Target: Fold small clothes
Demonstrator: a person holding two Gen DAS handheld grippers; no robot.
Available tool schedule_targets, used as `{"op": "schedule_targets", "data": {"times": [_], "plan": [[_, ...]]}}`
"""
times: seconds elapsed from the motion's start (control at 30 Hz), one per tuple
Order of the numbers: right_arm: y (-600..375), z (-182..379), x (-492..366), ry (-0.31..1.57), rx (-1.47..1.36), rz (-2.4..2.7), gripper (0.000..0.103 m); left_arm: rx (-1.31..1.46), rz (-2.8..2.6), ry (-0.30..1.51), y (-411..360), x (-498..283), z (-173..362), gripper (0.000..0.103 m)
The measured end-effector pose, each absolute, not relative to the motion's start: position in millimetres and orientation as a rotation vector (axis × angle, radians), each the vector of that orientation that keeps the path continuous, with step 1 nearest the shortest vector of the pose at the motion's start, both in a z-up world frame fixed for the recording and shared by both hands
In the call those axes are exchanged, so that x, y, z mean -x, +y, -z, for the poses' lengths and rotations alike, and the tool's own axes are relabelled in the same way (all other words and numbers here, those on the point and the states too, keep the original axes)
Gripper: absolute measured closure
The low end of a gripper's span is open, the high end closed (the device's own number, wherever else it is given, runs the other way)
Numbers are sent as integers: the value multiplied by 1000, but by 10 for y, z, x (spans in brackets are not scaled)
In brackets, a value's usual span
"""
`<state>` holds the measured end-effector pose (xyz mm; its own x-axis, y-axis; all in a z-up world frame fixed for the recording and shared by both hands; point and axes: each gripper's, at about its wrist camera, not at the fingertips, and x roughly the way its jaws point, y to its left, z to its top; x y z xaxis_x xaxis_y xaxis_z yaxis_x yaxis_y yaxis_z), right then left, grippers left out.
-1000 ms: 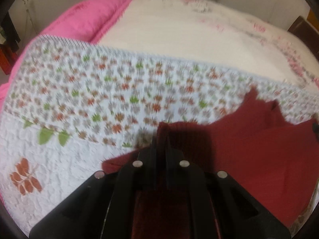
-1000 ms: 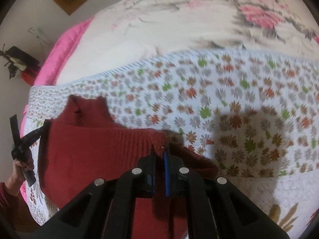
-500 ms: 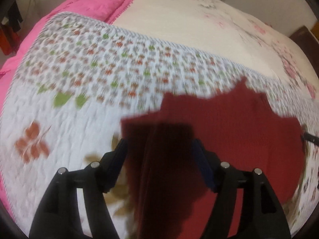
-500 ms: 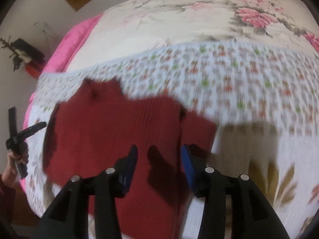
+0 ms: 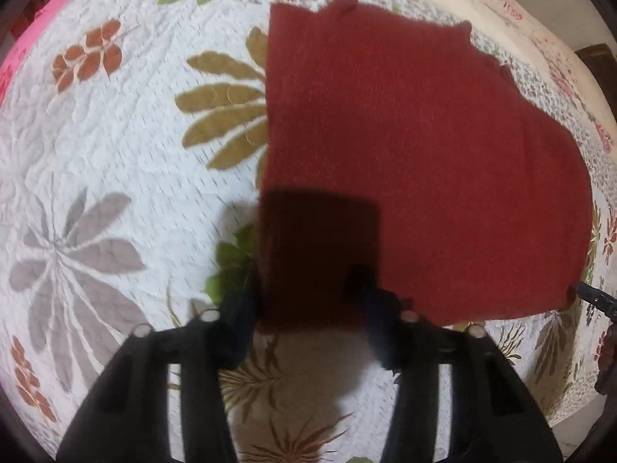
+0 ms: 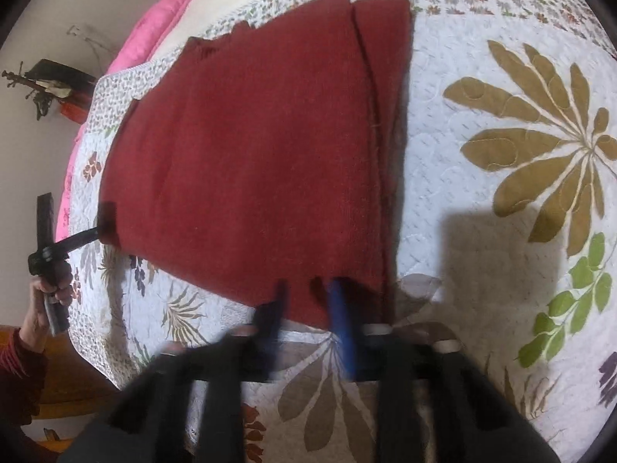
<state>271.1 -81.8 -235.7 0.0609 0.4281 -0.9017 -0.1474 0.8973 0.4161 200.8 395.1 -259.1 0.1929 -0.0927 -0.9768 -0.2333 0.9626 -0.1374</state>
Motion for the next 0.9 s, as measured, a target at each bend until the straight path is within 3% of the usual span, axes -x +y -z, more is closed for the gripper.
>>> {"op": "schedule_targets", "data": {"times": [0.07, 0.13, 0.37, 0.43, 0.47, 0.5, 0.57, 0.63, 0.7, 0.73, 0.8, 0.9], "plan": [[-809, 2257, -2698, 1417, -237, -449, 101, 284, -110, 1367, 3971, -2020, 2528, 79], [-819, 2155, -2698, 1386, -218, -436, 103, 309, -101, 1352, 4020, -1994, 2468, 85], [-1024, 2301, -2631, 1411, -218, -377, 101, 262, -95, 1359, 4049, -1966, 2580, 85], [-1060, 2342, -2605, 1409, -221, -352, 84, 253, -97, 1356, 4040, -1945, 2612, 84], [-1095, 2360, -2583, 1403, -248, -341, 63, 241, -97, 1350, 4036, -1932, 2608, 83], [-1109, 2368, -2571, 1398, -260, -335, 49, 233, -97, 1347, 4017, -1942, 2609, 83], [-1144, 2410, -2548, 1396, -284, -327, 43, 222, -95, 1342, 4004, -1934, 2604, 82], [-1162, 2524, -2544, 1419, -314, -330, 44, 222, -96, 1342, 4014, -1919, 2603, 80], [-1153, 2609, -2553, 1437, -347, -350, 59, 231, -101, 1344, 4013, -1913, 2617, 80], [-1143, 2636, -2563, 1437, -346, -342, 61, 231, -104, 1346, 3977, -1951, 2627, 80], [-1135, 2631, -2572, 1427, -342, -349, 88, 228, -105, 1347, 3974, -1948, 2616, 80], [-1160, 2510, -2553, 1401, -357, -382, 94, 224, -100, 1345, 3927, -2015, 2614, 80]]}}
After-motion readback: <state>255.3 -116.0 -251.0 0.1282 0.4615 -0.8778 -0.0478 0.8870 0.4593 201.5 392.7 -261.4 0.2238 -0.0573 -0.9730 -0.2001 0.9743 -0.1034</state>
